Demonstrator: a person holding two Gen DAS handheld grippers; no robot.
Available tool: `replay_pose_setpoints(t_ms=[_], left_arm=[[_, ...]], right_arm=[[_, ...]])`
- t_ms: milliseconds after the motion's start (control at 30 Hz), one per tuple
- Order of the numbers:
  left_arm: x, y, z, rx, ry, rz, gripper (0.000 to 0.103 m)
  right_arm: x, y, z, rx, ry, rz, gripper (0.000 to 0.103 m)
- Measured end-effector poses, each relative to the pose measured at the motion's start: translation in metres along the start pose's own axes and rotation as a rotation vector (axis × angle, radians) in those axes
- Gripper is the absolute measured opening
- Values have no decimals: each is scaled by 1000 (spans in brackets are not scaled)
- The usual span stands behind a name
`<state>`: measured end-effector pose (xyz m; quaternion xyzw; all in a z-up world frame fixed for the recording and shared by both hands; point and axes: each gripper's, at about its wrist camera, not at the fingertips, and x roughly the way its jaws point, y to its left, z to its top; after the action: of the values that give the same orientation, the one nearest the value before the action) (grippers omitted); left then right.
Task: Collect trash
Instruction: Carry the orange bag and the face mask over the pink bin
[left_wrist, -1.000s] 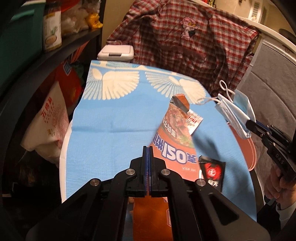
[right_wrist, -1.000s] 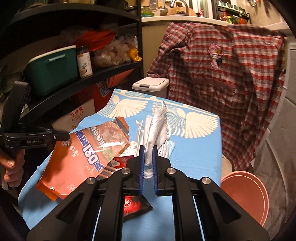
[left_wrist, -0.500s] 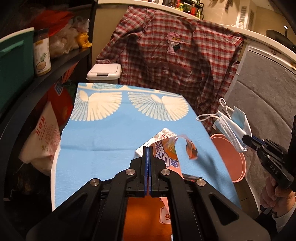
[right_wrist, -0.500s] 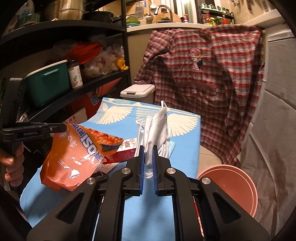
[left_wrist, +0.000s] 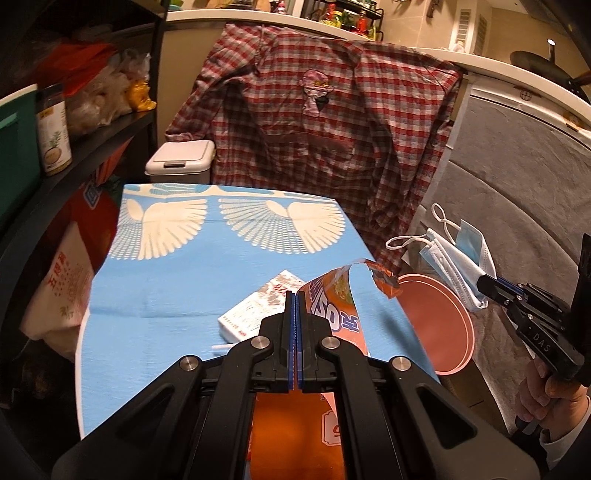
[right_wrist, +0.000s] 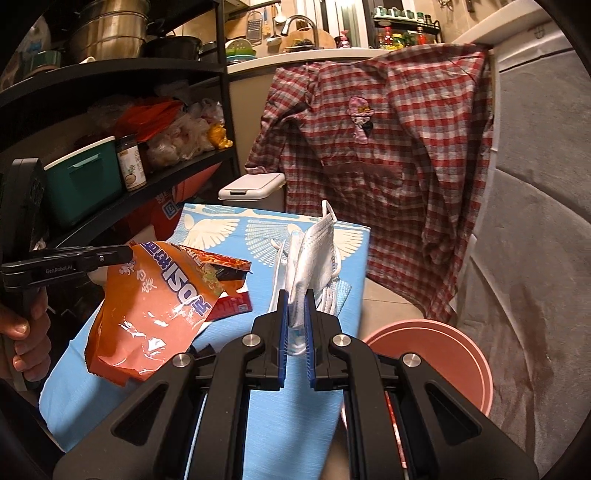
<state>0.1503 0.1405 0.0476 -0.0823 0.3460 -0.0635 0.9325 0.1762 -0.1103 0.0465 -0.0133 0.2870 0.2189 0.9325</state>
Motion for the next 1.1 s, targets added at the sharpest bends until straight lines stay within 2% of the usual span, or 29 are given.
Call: replay_pose_setpoints(t_ms=[633,933,1100], left_arm=[[37,-69,3,72,35,-69,0],[50,-103,7,99,40,-104,0],[59,-118,8,106,41,-116,0]], right_arm=[[-23,-49,-8,37,22,-75,9],[-44,-79,7,23,36,-112,9],[-46,-96,3,38,47,-140,9]])
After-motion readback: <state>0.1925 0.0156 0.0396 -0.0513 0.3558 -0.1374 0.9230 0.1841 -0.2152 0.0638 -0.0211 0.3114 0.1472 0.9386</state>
